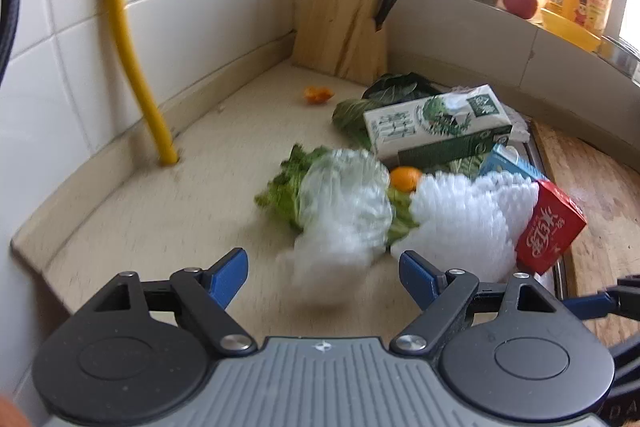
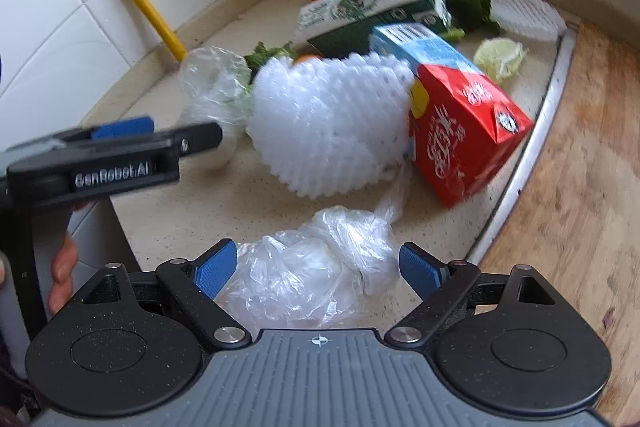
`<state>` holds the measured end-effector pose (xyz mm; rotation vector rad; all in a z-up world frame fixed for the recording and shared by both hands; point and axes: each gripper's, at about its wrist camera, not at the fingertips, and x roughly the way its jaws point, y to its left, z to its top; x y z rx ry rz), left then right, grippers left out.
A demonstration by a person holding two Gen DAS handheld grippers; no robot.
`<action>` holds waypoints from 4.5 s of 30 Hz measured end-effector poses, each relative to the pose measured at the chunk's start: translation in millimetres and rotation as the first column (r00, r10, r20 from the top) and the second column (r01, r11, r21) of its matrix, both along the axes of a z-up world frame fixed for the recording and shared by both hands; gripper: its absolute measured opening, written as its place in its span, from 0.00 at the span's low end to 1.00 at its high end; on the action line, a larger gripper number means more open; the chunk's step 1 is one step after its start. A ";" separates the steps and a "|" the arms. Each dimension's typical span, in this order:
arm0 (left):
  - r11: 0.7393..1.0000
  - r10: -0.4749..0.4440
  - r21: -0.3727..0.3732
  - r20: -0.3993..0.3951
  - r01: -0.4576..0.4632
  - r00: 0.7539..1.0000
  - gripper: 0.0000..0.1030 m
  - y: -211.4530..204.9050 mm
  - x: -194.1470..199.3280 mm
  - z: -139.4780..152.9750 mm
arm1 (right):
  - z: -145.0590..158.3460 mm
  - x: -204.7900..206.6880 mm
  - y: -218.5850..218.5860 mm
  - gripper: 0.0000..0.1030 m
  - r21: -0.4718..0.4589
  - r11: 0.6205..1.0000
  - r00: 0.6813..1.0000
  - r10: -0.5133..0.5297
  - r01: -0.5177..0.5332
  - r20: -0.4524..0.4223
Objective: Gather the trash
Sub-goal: 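Move the right tool toward the clear plastic bag on the counter, then close the right gripper on the clear plastic bag while the left gripper grasps another bag, then lift both held plastic bags and carry them toward the trash bin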
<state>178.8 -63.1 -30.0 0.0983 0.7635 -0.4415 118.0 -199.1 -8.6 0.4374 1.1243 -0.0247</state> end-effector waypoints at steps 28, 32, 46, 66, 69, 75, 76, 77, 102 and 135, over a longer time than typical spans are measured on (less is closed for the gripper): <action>0.998 -0.056 0.036 -0.064 0.059 0.996 0.46 -8.6 22.9 -38.8 | -18.6 10.4 36.5 1.00 -0.172 0.981 0.987 0.067 -0.092 -0.149; 0.998 -0.061 0.032 -0.044 0.062 0.997 0.50 -10.1 22.0 -39.9 | -19.4 9.9 38.8 1.00 -0.197 0.976 0.986 0.067 -0.096 -0.149; 0.992 -0.110 0.064 0.001 0.110 0.994 0.83 -20.1 18.1 -48.6 | -13.5 5.9 33.3 0.86 -0.199 0.978 0.993 0.045 -0.065 -0.105; 0.999 -0.041 -0.002 -0.011 0.041 0.999 0.32 -3.9 5.3 -27.7 | 7.8 -12.8 20.1 0.50 -0.152 0.988 0.999 0.031 -0.033 -0.018; 1.000 -0.027 -0.003 -0.009 0.027 1.000 0.32 -1.0 -1.4 -24.5 | 14.5 -13.8 21.2 0.50 -0.137 0.990 0.999 0.042 -0.039 0.018; 1.000 0.023 -0.004 0.002 -0.022 1.000 0.32 6.0 -13.0 -18.6 | 22.4 -13.8 23.0 0.50 -0.135 0.987 0.994 0.091 -0.082 0.060; 0.999 0.033 -0.005 0.000 -0.033 0.999 0.32 7.1 -14.7 -18.4 | 22.4 -13.7 23.1 0.50 -0.136 0.987 0.994 0.096 -0.087 0.059; 0.999 0.042 -0.005 -0.002 -0.042 0.999 0.32 8.4 -16.8 -18.0 | 22.6 -13.0 22.8 0.50 -0.132 0.987 0.993 0.099 -0.091 0.060; 0.987 0.151 -0.056 0.025 -0.149 0.988 0.33 29.2 -58.7 -1.8 | 58.4 -26.3 -14.2 0.49 -0.068 0.996 0.981 0.067 -0.055 0.180; 0.786 0.618 0.056 -0.084 -0.615 0.782 0.33 188.1 -113.2 -43.2 | 11.9 52.0 214.6 0.49 0.092 0.724 0.727 0.665 -0.683 0.170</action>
